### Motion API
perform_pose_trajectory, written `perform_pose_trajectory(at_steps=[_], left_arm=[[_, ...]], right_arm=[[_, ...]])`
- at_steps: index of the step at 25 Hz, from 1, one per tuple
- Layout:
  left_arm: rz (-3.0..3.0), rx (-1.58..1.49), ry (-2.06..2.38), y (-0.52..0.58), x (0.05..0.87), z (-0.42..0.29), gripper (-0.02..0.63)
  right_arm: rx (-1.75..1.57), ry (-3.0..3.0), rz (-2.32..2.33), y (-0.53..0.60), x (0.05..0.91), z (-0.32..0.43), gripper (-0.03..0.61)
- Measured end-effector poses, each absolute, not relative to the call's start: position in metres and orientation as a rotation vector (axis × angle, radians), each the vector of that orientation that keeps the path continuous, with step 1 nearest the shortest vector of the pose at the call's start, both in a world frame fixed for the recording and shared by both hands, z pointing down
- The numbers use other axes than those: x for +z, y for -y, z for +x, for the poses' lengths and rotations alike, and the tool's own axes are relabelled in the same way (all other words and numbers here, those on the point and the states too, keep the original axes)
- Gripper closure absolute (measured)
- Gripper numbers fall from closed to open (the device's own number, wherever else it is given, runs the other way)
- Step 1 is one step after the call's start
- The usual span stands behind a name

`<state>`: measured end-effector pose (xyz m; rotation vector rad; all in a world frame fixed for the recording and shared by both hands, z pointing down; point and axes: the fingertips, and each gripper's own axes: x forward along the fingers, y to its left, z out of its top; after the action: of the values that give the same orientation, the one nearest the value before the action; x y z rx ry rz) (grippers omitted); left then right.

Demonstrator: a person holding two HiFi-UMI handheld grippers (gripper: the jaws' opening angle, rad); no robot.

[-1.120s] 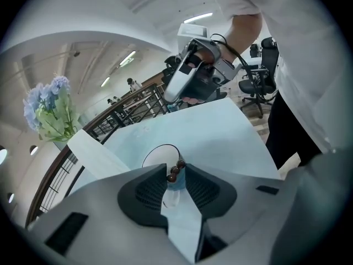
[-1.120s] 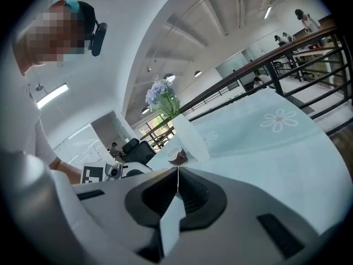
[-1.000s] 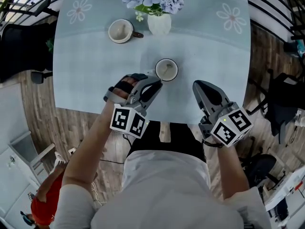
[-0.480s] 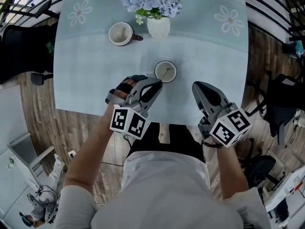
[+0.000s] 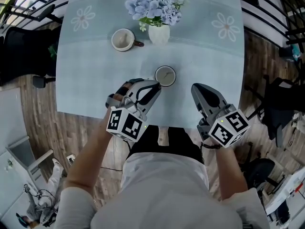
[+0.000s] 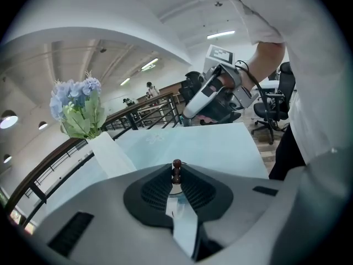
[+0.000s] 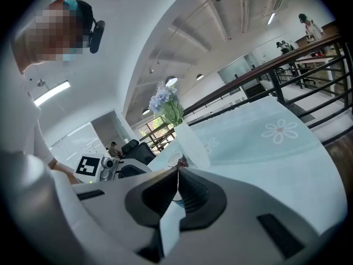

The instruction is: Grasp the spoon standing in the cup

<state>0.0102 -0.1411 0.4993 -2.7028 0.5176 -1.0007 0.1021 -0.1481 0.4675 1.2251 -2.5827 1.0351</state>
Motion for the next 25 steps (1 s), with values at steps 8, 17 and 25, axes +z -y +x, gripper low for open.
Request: perform_pose_trajectory(at_steps=[8, 17, 25], left_arm=[[-2.752, -0.922, -0.586, 0.142, 0.474, 0.005, 0.555], [-2.825, -0.774, -0.706, 0.149, 0.432, 0.0, 0.555], [-2.857, -0.689, -0.783, 0.155, 0.406, -0.007, 0.555]], right_arm=[[0.994, 2.6, 1.239, 0.152, 0.453, 0.101, 0.557], [0.942, 2.624, 1.258, 0.155, 0.432, 0.1, 0.557], [0.888, 2.651, 1.275, 0.159, 0.411, 0.098, 0.557]])
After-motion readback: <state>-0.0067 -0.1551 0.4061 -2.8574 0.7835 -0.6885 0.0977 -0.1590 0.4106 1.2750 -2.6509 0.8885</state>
